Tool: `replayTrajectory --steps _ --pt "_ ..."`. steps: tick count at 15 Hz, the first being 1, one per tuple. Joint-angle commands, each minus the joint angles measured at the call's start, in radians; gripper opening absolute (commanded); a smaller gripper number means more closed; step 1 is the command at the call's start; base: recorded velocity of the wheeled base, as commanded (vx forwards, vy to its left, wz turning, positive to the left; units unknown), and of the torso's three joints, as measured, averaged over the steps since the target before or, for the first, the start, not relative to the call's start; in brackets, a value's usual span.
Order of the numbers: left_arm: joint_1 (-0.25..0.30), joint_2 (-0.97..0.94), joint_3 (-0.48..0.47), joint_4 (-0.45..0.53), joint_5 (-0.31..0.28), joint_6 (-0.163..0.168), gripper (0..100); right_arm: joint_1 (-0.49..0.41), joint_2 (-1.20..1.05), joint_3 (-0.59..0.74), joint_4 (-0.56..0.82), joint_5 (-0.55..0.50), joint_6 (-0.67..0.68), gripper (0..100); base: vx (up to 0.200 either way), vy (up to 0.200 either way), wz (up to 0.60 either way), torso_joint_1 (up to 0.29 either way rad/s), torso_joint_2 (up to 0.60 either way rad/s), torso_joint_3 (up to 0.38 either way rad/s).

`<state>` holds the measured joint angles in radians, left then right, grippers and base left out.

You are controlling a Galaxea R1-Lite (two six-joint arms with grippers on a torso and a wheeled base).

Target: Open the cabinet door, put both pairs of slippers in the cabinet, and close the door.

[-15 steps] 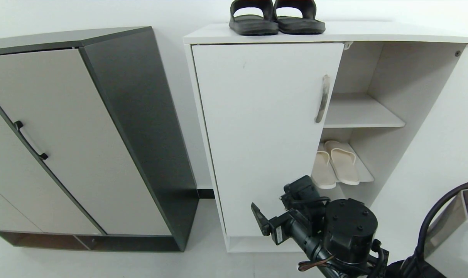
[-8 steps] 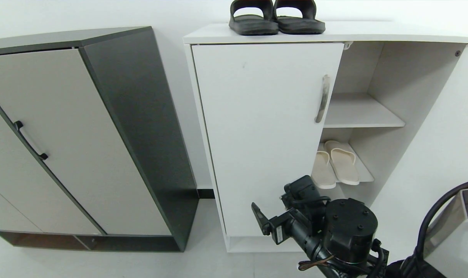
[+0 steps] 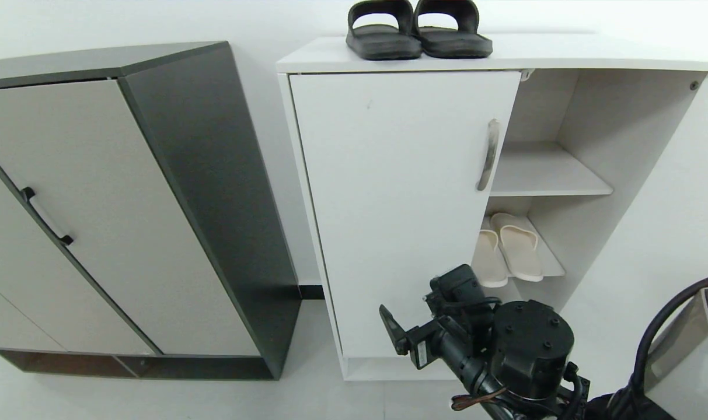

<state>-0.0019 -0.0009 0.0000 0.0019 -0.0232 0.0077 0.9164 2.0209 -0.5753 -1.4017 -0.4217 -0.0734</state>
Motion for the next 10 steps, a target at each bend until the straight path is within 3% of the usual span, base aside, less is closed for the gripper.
replayTrajectory --steps 1,10 --pt "0.000 0.001 0.000 -0.002 0.000 0.000 0 -0.001 0.002 0.000 0.001 0.000 0.000 100 0.000 0.000 0.00 0.027 -0.19 -0.364" --pt "0.000 0.001 0.000 -0.002 0.000 0.000 0 -0.001 0.002 0.002 0.001 -0.002 -0.002 100 0.000 0.000 0.00 0.091 -0.49 -0.351"
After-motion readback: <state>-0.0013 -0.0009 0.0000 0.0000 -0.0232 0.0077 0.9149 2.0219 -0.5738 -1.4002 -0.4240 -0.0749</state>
